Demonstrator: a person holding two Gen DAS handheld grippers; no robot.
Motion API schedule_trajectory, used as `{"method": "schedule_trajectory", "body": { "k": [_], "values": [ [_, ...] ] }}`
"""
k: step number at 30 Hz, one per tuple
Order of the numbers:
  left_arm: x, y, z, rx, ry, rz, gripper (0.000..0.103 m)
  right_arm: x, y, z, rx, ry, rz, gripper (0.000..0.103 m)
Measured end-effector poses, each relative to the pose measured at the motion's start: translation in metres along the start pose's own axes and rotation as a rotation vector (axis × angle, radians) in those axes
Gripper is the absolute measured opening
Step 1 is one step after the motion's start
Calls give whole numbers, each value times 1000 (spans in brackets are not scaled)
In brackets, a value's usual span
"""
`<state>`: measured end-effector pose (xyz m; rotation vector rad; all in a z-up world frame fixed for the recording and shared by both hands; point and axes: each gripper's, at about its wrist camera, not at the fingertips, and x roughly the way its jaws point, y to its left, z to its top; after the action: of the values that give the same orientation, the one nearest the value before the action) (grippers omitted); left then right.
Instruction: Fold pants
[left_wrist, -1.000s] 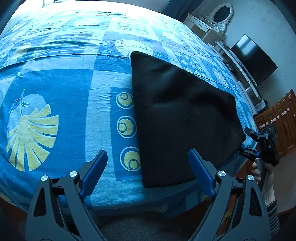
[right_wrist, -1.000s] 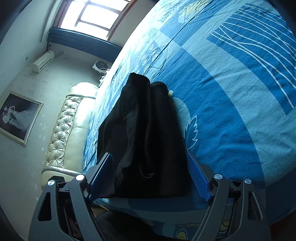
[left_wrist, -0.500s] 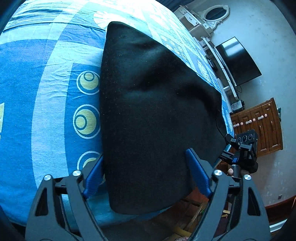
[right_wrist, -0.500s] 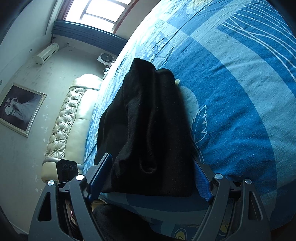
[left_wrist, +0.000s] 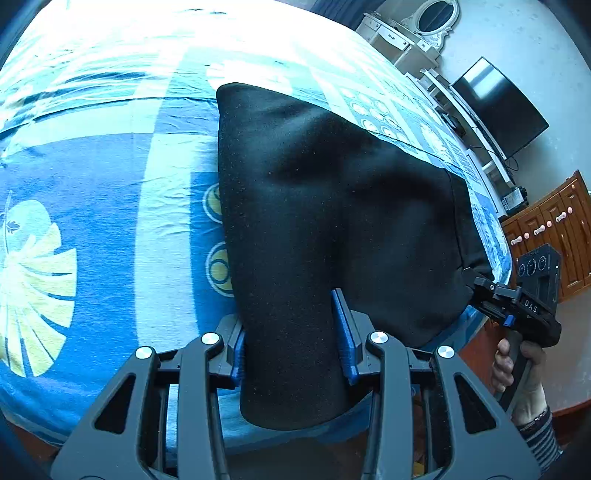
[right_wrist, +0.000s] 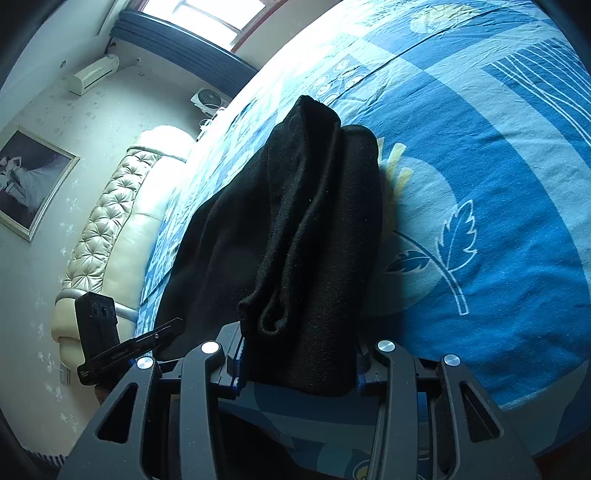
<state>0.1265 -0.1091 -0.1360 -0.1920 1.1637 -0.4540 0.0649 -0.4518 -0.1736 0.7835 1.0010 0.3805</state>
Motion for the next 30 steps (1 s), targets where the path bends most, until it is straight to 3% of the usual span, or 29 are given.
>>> {"method": "schedule_trajectory", "body": {
  "k": [13, 19, 30],
  "values": [
    [-53, 66, -19, -58, -59, 142, 38, 63, 49, -11, -88, 114, 56, 42],
    [-71, 91, -29, -92, -83, 157, 38, 79, 68, -20, -116, 144, 64, 42],
    [-77, 105, -39, -96, -107, 135, 40, 83, 68, -24, -88, 132, 58, 42]
  ]
}}
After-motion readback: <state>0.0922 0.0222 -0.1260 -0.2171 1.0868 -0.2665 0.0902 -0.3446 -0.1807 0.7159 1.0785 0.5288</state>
